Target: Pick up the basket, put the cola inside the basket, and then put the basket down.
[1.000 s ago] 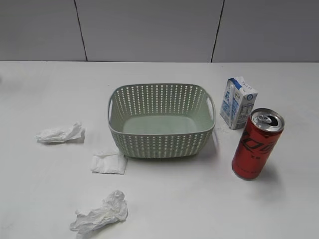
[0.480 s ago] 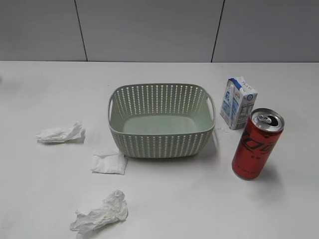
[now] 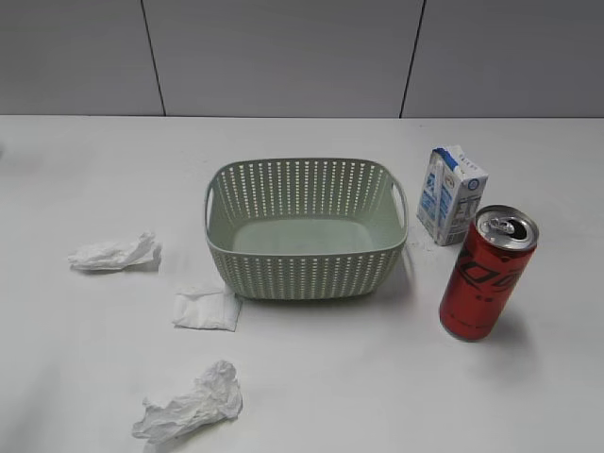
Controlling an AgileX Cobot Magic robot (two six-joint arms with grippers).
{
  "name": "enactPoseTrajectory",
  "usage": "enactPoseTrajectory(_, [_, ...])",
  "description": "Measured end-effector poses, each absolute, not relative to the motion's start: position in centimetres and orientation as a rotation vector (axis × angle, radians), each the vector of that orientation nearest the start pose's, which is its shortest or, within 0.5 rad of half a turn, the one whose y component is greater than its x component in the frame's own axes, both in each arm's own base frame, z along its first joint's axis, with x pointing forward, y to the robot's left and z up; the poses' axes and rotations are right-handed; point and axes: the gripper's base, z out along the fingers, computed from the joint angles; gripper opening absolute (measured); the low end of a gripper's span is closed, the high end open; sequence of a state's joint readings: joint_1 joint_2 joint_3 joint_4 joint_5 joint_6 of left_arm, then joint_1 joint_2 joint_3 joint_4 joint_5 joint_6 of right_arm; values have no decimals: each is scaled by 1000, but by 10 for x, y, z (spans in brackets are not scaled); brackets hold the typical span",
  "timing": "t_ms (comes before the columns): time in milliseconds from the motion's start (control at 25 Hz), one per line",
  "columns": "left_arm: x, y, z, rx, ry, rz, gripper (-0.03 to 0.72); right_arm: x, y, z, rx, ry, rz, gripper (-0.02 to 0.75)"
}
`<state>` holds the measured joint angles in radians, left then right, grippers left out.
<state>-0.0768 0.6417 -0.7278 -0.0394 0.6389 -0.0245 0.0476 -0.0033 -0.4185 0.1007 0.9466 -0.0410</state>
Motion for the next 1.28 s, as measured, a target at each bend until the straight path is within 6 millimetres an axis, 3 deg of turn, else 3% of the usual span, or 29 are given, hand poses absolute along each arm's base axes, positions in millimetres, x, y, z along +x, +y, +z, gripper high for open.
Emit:
enactPoseTrajectory(320, [206, -20, 377, 79, 2178, -116, 591, 8, 8, 264, -82, 2005, 124, 498])
enactPoseTrajectory(520, [261, -33, 374, 51, 2355, -240, 591, 8, 8, 264, -82, 2005, 124, 498])
enactPoseTrajectory(720, [306, -49, 356, 92, 2553, -311, 590, 8, 8, 264, -82, 2005, 124, 498])
enactPoseTrajectory(960, [343, -108, 326, 267, 2679, -320, 590, 8, 8, 264, -82, 2005, 124, 498])
enactPoseTrajectory(1280, [355, -181, 254, 340, 2881, -306, 590, 8, 8, 264, -82, 2005, 123, 498])
